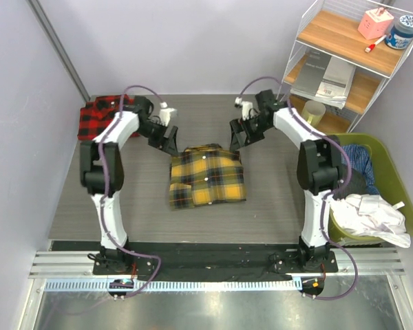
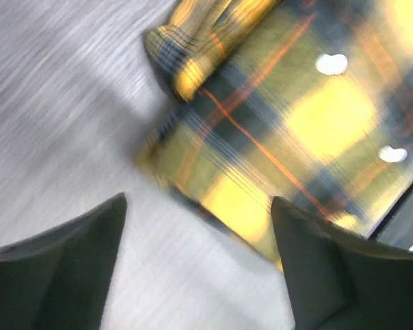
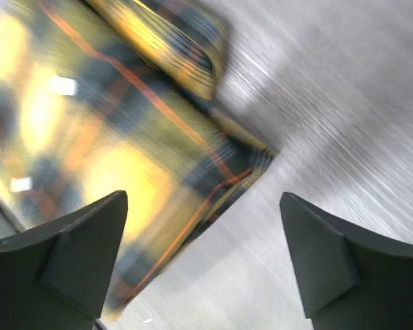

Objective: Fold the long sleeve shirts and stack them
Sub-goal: Fold the shirt

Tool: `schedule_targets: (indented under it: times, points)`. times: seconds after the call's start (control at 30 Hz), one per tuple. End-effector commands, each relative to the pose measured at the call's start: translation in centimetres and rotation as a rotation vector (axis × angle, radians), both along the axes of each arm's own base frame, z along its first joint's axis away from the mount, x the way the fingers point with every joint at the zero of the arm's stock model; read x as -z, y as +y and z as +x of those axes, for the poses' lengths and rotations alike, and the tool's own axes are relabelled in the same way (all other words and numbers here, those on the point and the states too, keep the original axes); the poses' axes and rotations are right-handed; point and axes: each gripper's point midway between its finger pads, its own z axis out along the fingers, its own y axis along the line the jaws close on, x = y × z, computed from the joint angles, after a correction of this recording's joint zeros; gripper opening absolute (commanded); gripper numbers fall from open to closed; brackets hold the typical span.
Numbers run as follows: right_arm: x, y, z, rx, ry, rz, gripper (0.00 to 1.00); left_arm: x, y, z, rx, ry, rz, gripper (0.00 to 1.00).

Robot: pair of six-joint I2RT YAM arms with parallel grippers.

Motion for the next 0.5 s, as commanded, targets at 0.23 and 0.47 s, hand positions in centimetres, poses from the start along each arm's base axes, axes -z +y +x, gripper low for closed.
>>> schedule_targets:
  times: [0.23,0.47]
  points:
    - [-14.1,3.0,-12.2,-0.048,-0.003,0.366,1.0,-18.9,-3.2,-8.3,-0.299,-0.206,-0.504,1.0]
    - [-11.7,6.8,-18.7,-0.094,0.164,0.473,1.0,-17.4,-9.1,-15.3,-0.35,0.073,-0.755,1.0]
